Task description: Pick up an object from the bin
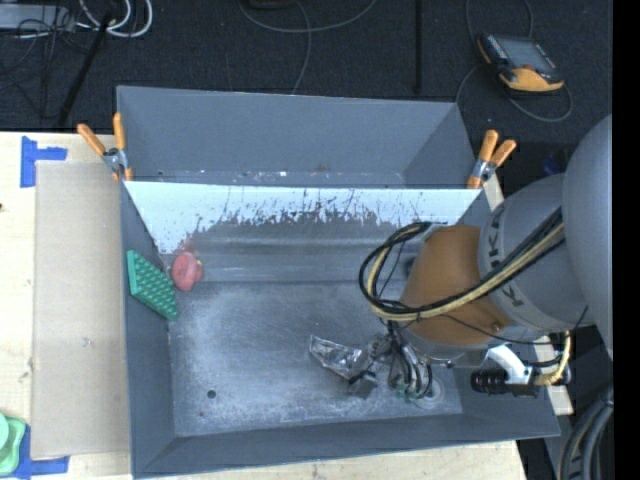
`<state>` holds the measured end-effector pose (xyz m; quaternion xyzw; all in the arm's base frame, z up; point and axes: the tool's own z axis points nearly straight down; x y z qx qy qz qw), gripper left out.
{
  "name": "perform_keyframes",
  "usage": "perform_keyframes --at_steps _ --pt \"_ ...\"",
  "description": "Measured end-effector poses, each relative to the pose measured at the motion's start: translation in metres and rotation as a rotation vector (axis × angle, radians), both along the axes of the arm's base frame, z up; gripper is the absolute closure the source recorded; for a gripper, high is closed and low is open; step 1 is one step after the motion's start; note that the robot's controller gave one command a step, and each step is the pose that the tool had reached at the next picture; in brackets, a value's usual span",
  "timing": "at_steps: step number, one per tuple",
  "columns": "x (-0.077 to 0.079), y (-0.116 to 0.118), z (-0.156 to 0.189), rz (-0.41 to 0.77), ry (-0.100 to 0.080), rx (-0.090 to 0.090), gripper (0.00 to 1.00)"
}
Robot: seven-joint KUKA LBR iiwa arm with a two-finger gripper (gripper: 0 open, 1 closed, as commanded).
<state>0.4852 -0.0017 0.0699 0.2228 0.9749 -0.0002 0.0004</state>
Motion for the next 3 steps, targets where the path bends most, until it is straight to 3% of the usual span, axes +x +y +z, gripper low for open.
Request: perform_keyframes --at_steps 1,2,3 --pt "0.019 0.025 0.11 -0.017 -0.006 0.001 1.0" --pt "0.004 0.031 0.168 -0.011 -0.004 0.001 1.0" --pt "0.021 0.036 0.097 0.048 0.008 0.0 1.0"
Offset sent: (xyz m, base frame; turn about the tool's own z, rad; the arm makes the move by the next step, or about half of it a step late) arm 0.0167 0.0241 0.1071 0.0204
